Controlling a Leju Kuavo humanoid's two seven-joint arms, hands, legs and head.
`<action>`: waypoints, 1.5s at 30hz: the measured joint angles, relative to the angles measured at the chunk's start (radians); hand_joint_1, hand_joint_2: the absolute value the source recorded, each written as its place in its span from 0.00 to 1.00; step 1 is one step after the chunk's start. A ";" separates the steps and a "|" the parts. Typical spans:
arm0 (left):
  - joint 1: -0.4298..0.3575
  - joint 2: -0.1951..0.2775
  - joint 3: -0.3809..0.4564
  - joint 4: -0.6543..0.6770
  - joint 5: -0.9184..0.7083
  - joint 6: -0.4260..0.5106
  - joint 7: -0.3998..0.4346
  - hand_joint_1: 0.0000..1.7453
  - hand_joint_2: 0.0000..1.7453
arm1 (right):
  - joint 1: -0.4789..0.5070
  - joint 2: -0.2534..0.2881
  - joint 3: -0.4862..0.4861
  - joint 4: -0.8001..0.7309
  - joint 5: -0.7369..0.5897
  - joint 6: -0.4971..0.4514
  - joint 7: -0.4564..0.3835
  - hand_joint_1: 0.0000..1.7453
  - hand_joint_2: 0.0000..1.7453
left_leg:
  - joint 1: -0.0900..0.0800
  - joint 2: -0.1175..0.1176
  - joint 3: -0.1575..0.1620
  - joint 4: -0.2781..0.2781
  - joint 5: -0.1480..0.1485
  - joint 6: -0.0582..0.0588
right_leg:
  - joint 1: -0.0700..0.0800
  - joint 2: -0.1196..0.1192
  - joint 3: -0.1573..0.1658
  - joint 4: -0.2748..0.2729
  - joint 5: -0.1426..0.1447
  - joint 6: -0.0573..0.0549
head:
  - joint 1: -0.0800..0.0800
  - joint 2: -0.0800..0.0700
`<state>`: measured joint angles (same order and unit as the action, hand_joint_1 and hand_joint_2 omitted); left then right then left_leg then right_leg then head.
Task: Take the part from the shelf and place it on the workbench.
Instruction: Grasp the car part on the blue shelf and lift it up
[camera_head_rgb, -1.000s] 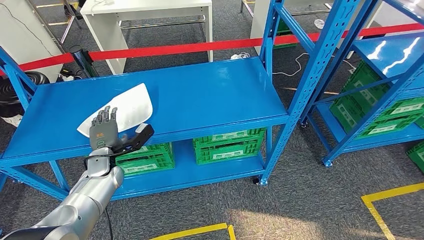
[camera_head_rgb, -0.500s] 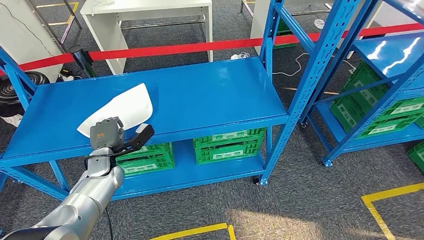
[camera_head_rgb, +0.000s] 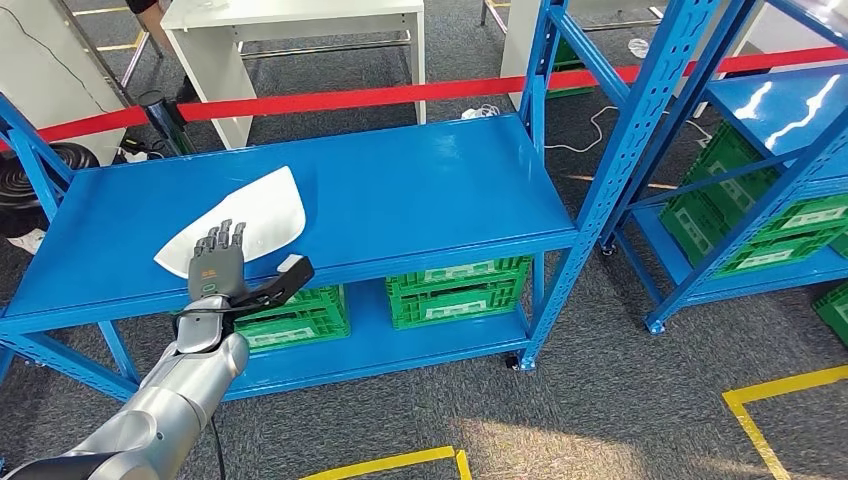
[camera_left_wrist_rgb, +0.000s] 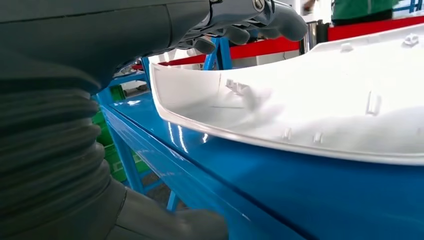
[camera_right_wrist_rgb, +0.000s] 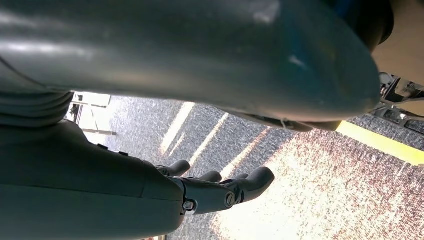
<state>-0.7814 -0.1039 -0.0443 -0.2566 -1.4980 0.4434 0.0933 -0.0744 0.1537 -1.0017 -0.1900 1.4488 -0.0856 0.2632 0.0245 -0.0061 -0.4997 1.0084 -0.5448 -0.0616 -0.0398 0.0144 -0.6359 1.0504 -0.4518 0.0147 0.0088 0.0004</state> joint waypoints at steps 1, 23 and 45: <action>0.000 -0.001 0.000 0.000 0.000 -0.002 -0.001 0.00 1.00 | 0.000 0.000 0.000 0.000 0.001 0.000 0.000 0.00 0.00 | 0.000 0.000 0.000 0.000 0.000 0.000 | 0.000 0.000 0.000 0.000 0.000 0.000 | 0.000 0.000; 0.004 -0.016 0.000 0.006 -0.001 0.003 0.008 0.00 1.00 | 0.000 0.000 0.006 0.000 0.008 0.001 0.000 0.00 0.00 | 0.000 0.000 0.000 0.000 -0.001 0.001 | 0.000 0.000 0.000 0.000 0.000 0.000 | 0.000 0.000; 0.030 -0.015 0.005 0.010 0.004 -0.021 -0.004 0.85 1.00 | 0.000 0.000 0.006 0.000 0.005 -0.002 0.000 0.00 0.00 | 0.000 0.000 0.000 0.000 -0.001 0.001 | 0.000 0.000 0.000 0.000 0.000 0.000 | 0.000 0.000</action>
<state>-0.7512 -0.1187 -0.0393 -0.2464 -1.4942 0.4228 0.0893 -0.0746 0.1537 -0.9953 -0.1900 1.4538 -0.0880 0.2632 0.0245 -0.0062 -0.4998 1.0084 -0.5454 -0.0605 -0.0398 0.0144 -0.6355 1.0503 -0.4519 0.0147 0.0088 0.0004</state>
